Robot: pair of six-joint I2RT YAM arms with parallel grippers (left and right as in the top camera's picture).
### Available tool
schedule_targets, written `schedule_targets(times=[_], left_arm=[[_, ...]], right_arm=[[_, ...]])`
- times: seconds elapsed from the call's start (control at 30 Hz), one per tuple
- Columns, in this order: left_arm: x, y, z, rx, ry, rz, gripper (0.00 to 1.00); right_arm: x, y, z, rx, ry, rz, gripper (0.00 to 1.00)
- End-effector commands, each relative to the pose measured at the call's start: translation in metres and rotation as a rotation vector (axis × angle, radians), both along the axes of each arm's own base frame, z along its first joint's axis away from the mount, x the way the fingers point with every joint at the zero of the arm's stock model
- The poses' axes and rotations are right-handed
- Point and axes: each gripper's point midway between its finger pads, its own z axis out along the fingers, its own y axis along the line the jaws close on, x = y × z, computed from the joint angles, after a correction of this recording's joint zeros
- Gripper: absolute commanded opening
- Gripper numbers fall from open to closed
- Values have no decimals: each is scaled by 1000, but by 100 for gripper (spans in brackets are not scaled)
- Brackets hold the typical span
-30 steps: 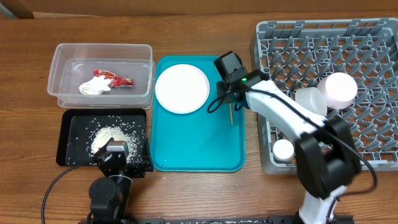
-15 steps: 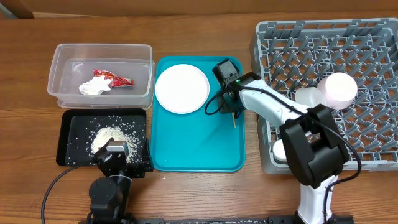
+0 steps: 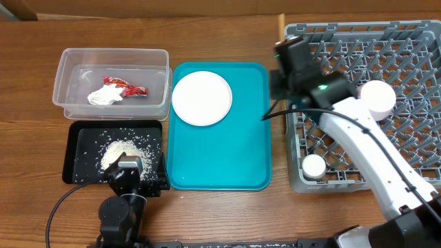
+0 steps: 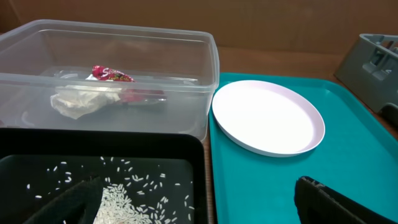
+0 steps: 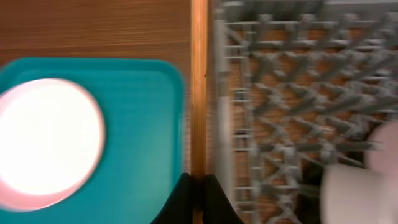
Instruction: Sort waste into correct bins and load items into the dishwasher
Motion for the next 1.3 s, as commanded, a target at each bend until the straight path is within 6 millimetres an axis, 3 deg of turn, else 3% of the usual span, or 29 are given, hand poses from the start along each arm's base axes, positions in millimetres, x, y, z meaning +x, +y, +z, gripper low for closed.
schedule_targets(times=[0.0,0.2,0.23,0.27,0.33,0.43,0.53,0.6,0.7,0.8,0.9,1.1,1.27], left_arm=[[0,4,0,-11,-6,25,100],[0,4,-1,-11,-5,25,100],[0,4,0,-11,-6,25,100],[0,4,0,-11,-6,25,100],[0,4,0,-11,-6,25,100],[0,4,0,-11,-6,25,100],[0,4,-1,-11,-5,25,100],[0,4,0,-11,-6,25,100],[0,4,-1,-11,-5,25,100],[0,4,0,-11,-6,25,100],[0,4,0,-11,-6,25,100],[0,4,0,-11,-6,25,100],[0,4,0,-11,-6,25,100]], right_arm=[[2,-30,-33,-106,89,-10,4],[-5,-52,-89,-150,235,-48,4],[-5,-55,-93,-163,245,-55,8],[-4,-57,-93,-175,241,-62,22],[0,-54,-81,-157,218,-63,37],[2,-27,-51,-60,167,-2,41],[-7,26,-20,128,126,132,45],[-16,55,-12,230,129,170,49],[-26,88,-16,306,158,190,52],[-29,116,-32,311,171,225,52],[-18,131,-58,260,165,228,52],[15,129,-118,208,166,97,52],[24,136,-161,211,209,99,48]])
